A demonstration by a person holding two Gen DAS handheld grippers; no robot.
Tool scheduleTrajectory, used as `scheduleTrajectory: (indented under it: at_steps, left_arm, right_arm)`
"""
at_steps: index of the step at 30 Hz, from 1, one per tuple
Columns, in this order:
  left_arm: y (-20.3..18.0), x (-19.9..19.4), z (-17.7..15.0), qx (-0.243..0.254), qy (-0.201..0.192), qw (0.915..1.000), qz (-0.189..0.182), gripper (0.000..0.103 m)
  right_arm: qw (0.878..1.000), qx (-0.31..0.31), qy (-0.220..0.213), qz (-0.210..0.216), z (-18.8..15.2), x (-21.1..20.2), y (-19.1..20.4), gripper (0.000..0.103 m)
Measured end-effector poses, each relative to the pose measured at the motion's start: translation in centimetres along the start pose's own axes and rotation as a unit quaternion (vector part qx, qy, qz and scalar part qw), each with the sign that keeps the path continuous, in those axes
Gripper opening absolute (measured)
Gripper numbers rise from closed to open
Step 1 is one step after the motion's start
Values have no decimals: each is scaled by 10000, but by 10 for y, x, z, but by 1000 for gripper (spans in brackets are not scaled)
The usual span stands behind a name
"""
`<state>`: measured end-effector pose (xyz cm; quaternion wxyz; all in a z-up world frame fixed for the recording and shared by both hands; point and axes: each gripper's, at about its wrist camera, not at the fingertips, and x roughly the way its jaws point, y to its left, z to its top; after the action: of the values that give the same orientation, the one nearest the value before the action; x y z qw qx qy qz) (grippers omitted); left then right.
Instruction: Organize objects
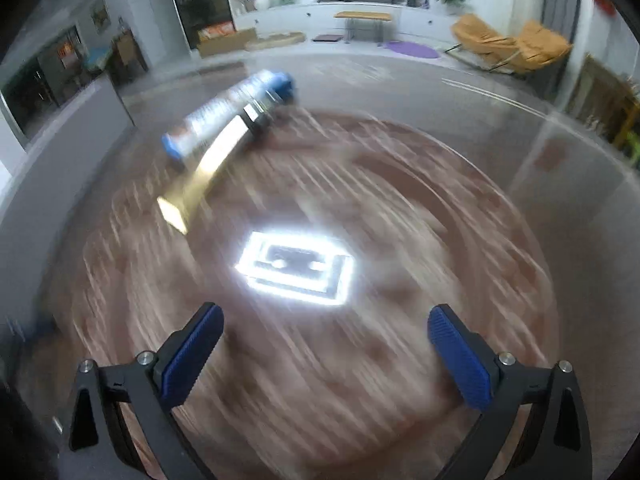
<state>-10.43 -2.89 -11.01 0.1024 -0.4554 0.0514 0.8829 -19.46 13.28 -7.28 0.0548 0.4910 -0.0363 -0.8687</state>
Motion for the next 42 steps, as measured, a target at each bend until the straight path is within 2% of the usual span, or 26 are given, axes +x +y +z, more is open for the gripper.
scheduleTrajectory:
  at_steps: [4, 7, 9, 12, 15, 21, 28, 29, 31, 32, 33, 37, 39, 42]
  left_arm:
    - [0, -1, 0, 0, 0, 10000, -3, 103]
    - [0, -1, 0, 1, 0, 10000, -3, 103]
    - [0, -1, 0, 1, 0, 10000, -4, 103]
    - [0, -1, 0, 2, -1, 10000, -5, 103]
    - [0, -1, 0, 2, 0, 10000, -5, 103]
    - [0, -1, 0, 4, 0, 10000, -7, 103]
    - [0, -1, 0, 5, 0, 10000, -8, 103]
    - [0, -1, 0, 5, 0, 10000, -8, 103]
    - [0, -2, 0, 8, 1, 10000, -3, 103]
    - [0, -1, 0, 21, -4, 10000, 14, 103]
    - [-1, -1, 0, 33, -5, 10000, 26, 103]
    - [-3, 6, 10, 28, 19, 10000, 16, 103]
    - [-6, 19, 27, 37, 74, 10000, -32, 103]
    - [-10, 41, 57, -57, 99, 9999, 25, 103]
  right_arm:
    - [9997, -53, -28, 221, 41, 26, 40, 85]
    - [9990, -451, -18, 72, 54, 42, 70, 73]
    - [9967, -782, -128, -181, 57, 46, 82, 46]
    - [9966, -766, -188, -252, 53, 42, 74, 34]
    - [9963, -677, -306, -426, 39, 29, 54, 29]
    - [9931, -550, -470, -925, -23, -18, 0, 29]
    - [9908, -518, -635, -1080, -104, -75, -36, 31]
    - [9910, -479, -645, -1073, -108, -78, -37, 35]
    - [9923, -316, -626, -1025, -114, -83, -43, 55]
    - [9932, -225, -602, -975, -116, -83, -48, 72]
    - [9936, -147, -577, -959, -117, -82, -49, 80]
    - [9924, -67, -543, -1104, -120, -82, -49, 89]
    - [9927, 42, -508, -1095, -116, -77, -53, 93]
    - [9932, 117, -484, -1048, -115, -74, -55, 95]
